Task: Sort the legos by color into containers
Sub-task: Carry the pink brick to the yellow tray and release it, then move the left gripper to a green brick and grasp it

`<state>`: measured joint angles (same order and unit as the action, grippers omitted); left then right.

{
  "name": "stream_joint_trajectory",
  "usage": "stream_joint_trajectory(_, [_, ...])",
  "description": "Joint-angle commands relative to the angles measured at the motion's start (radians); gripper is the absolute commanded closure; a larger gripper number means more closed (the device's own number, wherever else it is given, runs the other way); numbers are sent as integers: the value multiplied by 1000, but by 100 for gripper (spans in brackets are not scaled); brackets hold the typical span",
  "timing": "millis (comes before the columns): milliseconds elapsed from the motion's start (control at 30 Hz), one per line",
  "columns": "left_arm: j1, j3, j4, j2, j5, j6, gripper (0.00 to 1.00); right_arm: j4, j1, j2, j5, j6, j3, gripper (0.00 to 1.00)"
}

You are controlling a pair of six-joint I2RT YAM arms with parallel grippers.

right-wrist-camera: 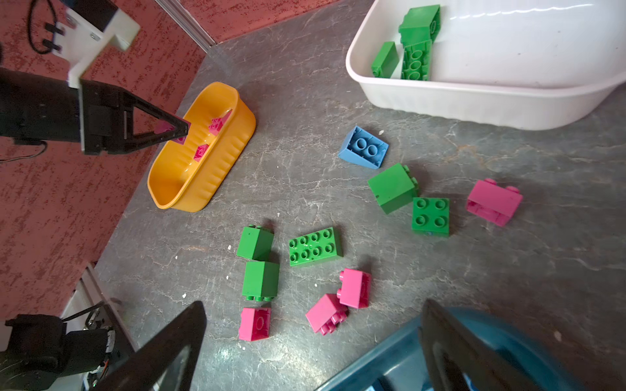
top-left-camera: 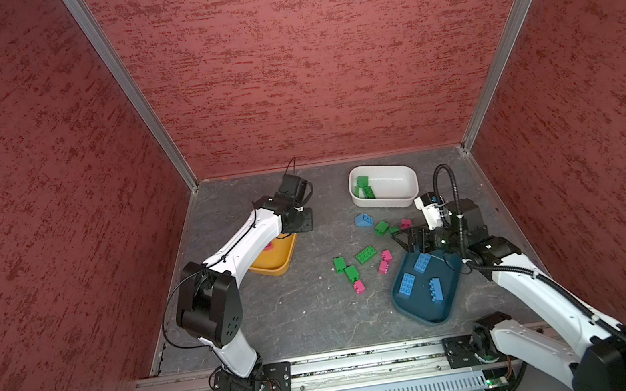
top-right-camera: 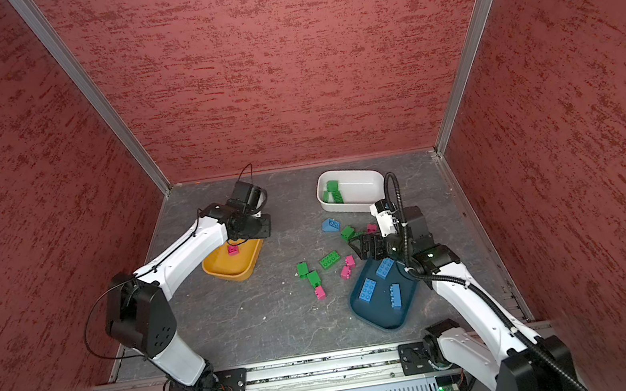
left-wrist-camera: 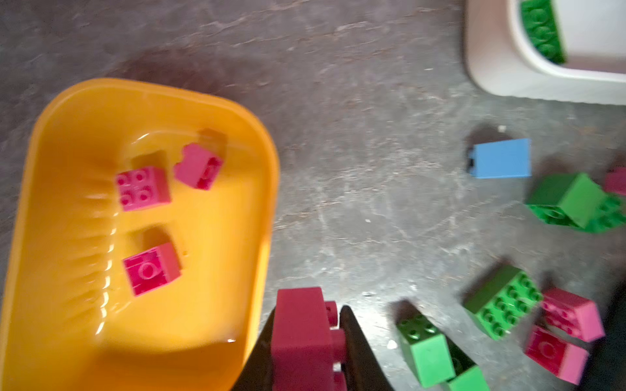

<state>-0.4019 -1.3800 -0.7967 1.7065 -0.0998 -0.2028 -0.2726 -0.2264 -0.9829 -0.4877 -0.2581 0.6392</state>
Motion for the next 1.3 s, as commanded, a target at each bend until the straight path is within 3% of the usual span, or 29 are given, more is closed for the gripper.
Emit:
stream_joint_trajectory(0, [62,23,3,18,-10,67,79,48,2,-7,-36,-15,-7,1])
stream_joint_trajectory(333, [159,-10,84,148,-69,101,73,40,2,-10,-29,-18,-4,1])
stream_joint_trajectory(500, [167,-30,82,171,-63,99,53,32,3,-7,-22,-16,-2,1])
stream_joint_trajectory(667, [157,-25,55,94,-4,75,42,23,2,-3,-10,-10,-2,1])
stream_joint_trajectory(1000, [27,25,-23,-104,176,-53,37,11,3,-8,14,3,10,1])
stream_joint_trajectory(1267, [-195,94,44,-96,131,-246,36,15,3,-10,8,5,9,1])
